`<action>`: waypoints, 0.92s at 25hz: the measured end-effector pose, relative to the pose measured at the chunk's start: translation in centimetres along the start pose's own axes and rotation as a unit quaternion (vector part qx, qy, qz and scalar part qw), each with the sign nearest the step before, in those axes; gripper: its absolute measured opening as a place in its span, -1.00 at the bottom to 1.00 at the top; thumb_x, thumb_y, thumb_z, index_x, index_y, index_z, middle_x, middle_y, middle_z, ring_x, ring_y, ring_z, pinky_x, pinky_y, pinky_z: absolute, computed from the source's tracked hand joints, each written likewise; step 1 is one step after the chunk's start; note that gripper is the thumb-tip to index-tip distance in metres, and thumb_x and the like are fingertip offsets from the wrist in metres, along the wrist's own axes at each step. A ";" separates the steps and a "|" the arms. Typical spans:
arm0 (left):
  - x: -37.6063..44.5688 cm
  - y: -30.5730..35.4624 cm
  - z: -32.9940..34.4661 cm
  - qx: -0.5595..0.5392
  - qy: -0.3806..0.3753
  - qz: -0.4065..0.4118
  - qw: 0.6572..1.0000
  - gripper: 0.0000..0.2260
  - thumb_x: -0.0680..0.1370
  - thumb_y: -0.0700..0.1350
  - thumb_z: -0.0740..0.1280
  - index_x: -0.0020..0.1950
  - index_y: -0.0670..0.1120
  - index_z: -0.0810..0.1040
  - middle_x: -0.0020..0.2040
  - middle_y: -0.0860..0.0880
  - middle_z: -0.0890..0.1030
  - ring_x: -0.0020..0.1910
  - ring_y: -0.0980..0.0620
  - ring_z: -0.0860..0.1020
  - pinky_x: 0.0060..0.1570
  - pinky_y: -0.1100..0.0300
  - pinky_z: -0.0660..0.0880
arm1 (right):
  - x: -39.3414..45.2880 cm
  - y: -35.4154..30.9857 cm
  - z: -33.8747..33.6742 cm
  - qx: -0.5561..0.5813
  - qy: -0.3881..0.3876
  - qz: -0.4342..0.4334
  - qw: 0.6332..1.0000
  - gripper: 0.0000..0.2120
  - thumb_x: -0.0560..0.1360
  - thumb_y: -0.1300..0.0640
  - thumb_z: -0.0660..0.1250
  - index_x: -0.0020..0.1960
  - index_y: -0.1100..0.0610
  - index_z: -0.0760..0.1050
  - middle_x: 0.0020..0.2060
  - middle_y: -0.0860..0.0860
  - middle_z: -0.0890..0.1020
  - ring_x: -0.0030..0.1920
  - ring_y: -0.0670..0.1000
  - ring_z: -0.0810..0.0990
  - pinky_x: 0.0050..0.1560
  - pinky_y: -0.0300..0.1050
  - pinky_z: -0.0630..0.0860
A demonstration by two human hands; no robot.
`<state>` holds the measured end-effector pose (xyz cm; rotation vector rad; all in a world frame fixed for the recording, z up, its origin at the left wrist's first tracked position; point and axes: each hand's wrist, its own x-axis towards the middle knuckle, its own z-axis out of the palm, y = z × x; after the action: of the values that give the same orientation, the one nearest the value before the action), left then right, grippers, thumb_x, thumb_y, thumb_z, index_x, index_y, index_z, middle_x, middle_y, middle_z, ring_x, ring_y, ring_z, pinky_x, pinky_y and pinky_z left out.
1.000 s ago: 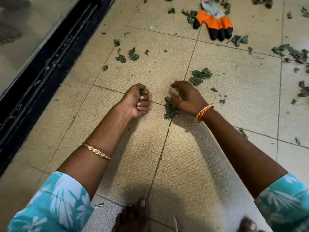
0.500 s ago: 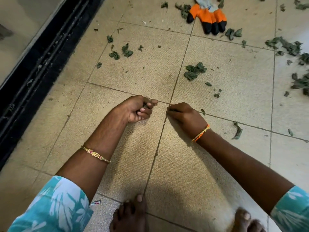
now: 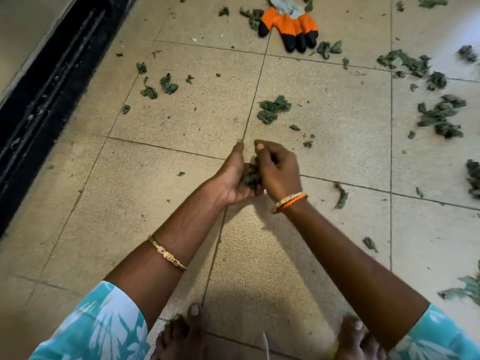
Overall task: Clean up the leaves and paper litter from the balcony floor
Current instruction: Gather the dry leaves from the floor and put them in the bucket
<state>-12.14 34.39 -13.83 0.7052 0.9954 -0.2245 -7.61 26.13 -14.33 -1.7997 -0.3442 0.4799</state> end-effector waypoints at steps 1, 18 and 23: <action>0.1 -0.1 0.8 -0.018 0.015 0.012 1.000 -0.40 0.61 0.28 -0.01 -0.16 -0.19 0.54 -0.34 -0.13 0.61 -0.34 -0.01 0.57 -0.38 0.21 0.53 | -1.2 0.1 0.0 -0.040 -0.022 -0.052 0.998 -0.73 0.58 0.13 0.18 0.15 0.23 0.56 0.06 0.11 0.60 0.02 -0.05 0.52 0.10 -0.24 0.46; 1.1 1.5 1.9 0.034 0.079 0.067 0.994 -0.71 0.61 0.02 0.24 -0.20 -0.15 0.43 -0.40 -0.01 0.37 -0.61 0.16 0.32 -0.70 0.36 0.24 | 10.5 4.1 -9.1 -0.341 -0.177 -0.151 0.911 -0.49 0.54 0.25 0.20 0.46 0.29 0.18 0.46 0.22 0.19 0.46 0.16 0.18 0.41 -0.14 0.12; 0.3 1.1 1.8 0.037 0.102 0.079 0.991 -0.67 0.56 0.08 0.28 -0.29 -0.09 0.34 -0.49 0.00 0.46 -0.62 0.17 0.38 -0.72 0.38 0.25 | 5.6 5.4 -8.1 -0.381 -0.252 -0.276 0.846 -0.52 0.55 0.10 0.26 0.38 0.32 0.32 0.39 0.25 0.33 0.41 0.19 0.28 0.40 -0.11 0.16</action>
<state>-10.22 34.14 -12.94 0.8839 1.1246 -0.0507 1.13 20.47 -18.49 -2.1638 -1.5572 0.4179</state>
